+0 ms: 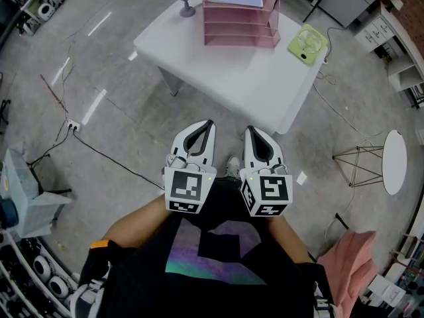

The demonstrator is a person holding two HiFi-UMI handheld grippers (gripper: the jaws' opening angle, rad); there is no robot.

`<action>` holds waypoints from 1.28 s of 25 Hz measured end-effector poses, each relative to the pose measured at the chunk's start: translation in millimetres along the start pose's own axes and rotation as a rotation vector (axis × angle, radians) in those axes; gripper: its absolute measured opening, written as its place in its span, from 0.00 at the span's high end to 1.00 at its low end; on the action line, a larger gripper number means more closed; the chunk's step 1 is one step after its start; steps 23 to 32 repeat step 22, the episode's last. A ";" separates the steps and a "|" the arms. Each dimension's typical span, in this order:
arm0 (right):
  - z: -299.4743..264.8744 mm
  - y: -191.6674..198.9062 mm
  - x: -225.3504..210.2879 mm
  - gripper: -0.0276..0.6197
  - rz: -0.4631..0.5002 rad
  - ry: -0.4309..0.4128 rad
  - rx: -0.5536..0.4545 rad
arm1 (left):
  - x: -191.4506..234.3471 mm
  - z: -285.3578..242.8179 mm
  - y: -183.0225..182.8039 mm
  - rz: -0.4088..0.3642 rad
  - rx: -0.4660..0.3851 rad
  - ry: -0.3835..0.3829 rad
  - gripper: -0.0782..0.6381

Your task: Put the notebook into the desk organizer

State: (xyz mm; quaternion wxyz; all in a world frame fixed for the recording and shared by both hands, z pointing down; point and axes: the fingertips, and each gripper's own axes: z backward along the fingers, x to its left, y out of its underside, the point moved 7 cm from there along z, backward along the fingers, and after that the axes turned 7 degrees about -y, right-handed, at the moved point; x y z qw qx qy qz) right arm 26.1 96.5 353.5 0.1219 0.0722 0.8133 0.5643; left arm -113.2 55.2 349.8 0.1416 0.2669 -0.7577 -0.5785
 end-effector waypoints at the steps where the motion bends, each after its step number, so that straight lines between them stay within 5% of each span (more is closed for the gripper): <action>1: -0.6 -0.1 0.1 0.93 -0.001 -0.001 0.000 | 0.3 -0.3 0.0 0.001 0.000 0.000 0.88; 32: 0.0 1.8 5.4 0.93 -0.007 -0.010 0.002 | 2.1 4.7 2.5 0.012 0.000 0.000 0.88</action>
